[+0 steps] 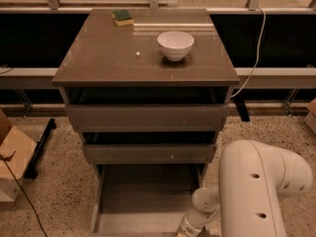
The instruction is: Open bottom drawer
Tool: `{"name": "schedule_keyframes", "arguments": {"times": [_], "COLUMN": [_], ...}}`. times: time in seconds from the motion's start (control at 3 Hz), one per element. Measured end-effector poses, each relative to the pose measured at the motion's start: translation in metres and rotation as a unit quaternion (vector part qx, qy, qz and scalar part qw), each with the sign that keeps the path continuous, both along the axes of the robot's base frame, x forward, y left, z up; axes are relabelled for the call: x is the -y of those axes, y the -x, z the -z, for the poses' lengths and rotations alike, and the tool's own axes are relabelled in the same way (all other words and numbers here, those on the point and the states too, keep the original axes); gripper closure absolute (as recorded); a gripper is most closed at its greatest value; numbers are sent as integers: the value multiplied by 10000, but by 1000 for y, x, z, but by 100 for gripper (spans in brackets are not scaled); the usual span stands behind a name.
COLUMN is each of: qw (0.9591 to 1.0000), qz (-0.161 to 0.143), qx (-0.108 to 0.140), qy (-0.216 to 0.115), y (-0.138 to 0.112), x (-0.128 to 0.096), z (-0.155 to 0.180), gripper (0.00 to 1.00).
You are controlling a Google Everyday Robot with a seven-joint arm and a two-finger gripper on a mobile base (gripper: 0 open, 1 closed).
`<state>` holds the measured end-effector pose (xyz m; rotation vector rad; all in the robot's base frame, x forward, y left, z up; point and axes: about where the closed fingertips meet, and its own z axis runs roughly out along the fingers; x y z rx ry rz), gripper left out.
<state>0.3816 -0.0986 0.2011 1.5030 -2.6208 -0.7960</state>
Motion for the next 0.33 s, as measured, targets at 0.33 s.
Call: {"name": "schedule_keyframes", "arguments": {"times": [0.33], "qw": [10000], "qz": [0], "qx": [0], "qy": [0], "y": [0], "x": [0], "z": [0], "gripper": [73]}}
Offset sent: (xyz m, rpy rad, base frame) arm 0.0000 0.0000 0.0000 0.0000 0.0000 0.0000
